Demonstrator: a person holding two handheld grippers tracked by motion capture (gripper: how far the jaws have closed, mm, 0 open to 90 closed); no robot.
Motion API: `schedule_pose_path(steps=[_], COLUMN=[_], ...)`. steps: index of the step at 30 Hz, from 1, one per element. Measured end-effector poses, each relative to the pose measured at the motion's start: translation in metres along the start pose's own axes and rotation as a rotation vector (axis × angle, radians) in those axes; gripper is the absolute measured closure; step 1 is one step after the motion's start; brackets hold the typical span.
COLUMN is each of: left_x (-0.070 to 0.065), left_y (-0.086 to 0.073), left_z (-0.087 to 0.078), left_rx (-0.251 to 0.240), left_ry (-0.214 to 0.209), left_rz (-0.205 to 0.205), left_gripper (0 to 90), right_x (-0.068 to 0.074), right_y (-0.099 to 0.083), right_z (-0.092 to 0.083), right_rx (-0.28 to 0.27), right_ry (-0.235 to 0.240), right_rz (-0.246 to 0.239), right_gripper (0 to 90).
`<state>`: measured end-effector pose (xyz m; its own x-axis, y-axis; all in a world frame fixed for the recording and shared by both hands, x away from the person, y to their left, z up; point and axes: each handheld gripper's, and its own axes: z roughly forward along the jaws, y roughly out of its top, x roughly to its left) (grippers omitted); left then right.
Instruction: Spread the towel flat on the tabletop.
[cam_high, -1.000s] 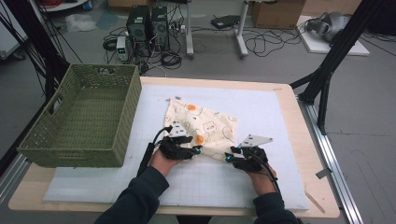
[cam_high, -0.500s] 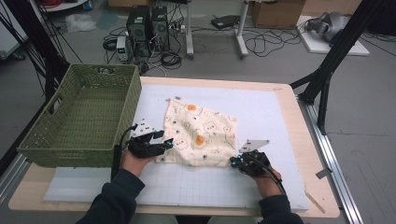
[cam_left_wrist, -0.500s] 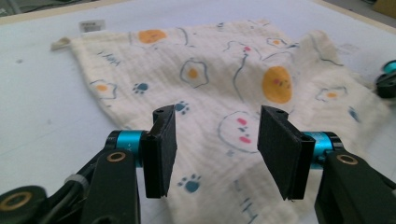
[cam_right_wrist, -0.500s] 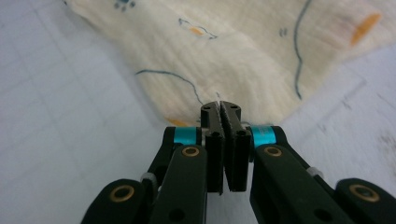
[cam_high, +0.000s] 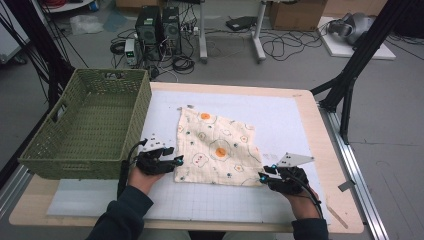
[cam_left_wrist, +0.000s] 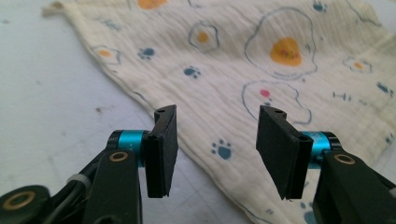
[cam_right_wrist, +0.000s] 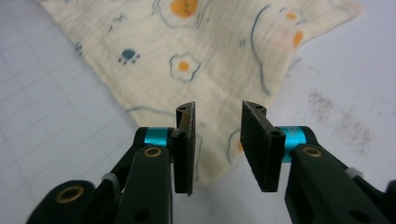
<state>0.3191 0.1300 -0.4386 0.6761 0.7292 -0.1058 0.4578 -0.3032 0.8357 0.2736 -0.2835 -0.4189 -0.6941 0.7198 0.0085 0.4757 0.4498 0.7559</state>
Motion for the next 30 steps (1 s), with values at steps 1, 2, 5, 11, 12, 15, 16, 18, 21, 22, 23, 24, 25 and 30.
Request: schedule_pose_path(steps=[1,2,5,11,12,15,16,18,21,22,23,24,25,30], left_x=[-0.002,-0.003,-0.007,-0.011,-0.013,-0.018,-0.018,-0.017,-0.017,-0.019,-0.021,-0.023,-0.026,-0.031], left_y=[-0.002,-0.003,-0.006,-0.007,-0.007,-0.007,-0.007,-0.009,-0.014,-0.015,-0.016,-0.017,-0.018,-0.020], left_z=[0.003,0.006,0.013,0.012,0.011,0.009,0.008,0.005,-0.004,-0.006,-0.009,-0.011,-0.013,-0.020], left_rx=[0.022,0.043,0.101,0.101,0.107,0.115,0.117,0.122,0.128,0.131,0.141,0.148,0.160,0.194], left_ry=[-0.001,0.000,0.015,0.017,0.021,0.034,0.030,0.016,-0.016,-0.031,-0.045,-0.060,-0.079,-0.111], left_rz=[0.019,0.030,0.059,0.096,0.114,0.125,0.119,0.098,0.070,0.063,0.068,0.070,0.068,0.051], left_gripper=[48.0,47.7,44.1,56.9,70.3,85.5,86.0,86.3,86.3,86.3,86.3,86.3,86.3,85.0], right_x=[0.000,-0.001,-0.002,0.007,0.007,0.003,0.003,0.007,0.009,0.011,0.012,0.015,0.018,0.031], right_y=[0.002,0.005,0.011,0.012,0.011,0.008,0.007,0.007,0.005,0.003,0.001,-0.001,-0.003,-0.013], right_z=[0.000,0.001,0.010,0.038,0.042,0.044,0.044,0.042,0.034,0.031,0.028,0.025,0.021,0.005], right_rx=[-0.008,-0.021,-0.030,0.062,0.088,0.073,0.072,0.084,0.116,0.120,0.121,0.128,0.135,0.141], right_ry=[-0.013,-0.034,-0.078,-0.088,-0.082,-0.025,-0.014,-0.008,0.014,0.023,0.029,0.039,0.042,0.078], right_rz=[0.003,0.005,0.035,-0.010,-0.018,0.021,0.020,0.010,-0.002,-0.004,-0.009,-0.010,-0.020,-0.038], right_gripper=[60.3,56.8,49.9,54.8,60.7,75.4,83.5,88.5,89.0,89.0,88.9,89.0,88.9,88.0])
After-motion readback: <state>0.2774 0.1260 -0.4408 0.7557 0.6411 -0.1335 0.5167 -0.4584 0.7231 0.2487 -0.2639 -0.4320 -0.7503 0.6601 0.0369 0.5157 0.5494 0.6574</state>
